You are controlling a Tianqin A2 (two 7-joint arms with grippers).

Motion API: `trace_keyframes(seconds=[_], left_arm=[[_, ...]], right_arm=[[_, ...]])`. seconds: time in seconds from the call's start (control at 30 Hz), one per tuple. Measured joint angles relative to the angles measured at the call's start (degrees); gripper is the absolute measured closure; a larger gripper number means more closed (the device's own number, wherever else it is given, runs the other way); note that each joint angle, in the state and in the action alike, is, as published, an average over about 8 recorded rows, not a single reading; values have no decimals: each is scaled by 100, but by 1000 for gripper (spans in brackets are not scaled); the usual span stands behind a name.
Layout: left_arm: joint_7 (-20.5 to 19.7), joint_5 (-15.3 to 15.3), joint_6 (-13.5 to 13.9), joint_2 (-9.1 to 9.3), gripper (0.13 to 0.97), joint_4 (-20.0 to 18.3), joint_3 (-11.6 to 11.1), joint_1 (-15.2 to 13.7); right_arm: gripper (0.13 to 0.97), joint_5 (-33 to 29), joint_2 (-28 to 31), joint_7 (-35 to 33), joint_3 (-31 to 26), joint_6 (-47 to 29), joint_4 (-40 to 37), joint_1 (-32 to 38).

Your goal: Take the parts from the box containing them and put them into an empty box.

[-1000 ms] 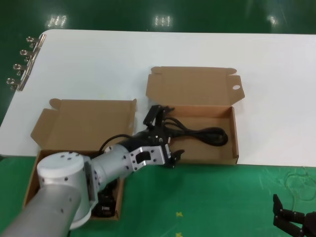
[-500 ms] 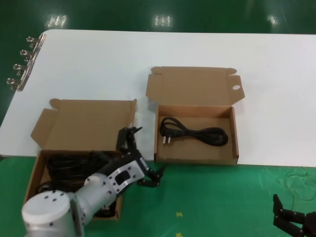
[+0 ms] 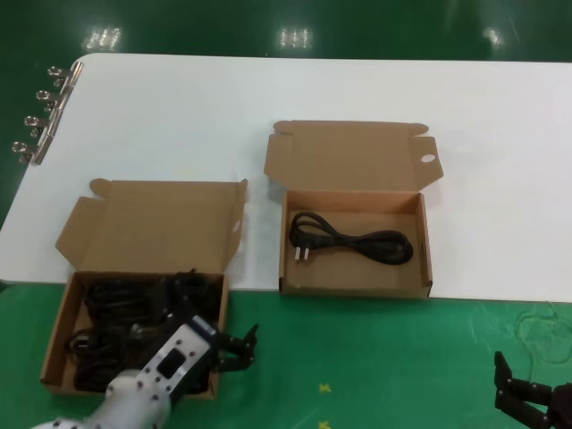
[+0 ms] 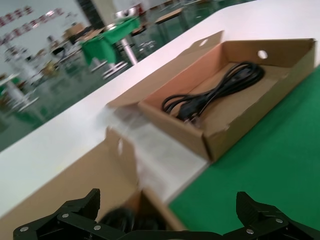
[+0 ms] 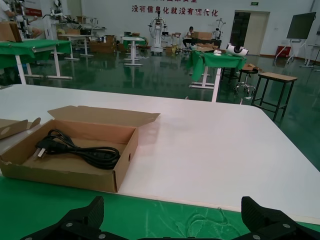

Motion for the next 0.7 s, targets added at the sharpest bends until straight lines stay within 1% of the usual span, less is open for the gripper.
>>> trace_keyframes(seconds=[0.7], left_arm=[[-2479, 107, -1173, -477, 132, -2481, -413, 2175]], right_arm=[[129, 1, 0, -1, 0, 0, 0, 0]])
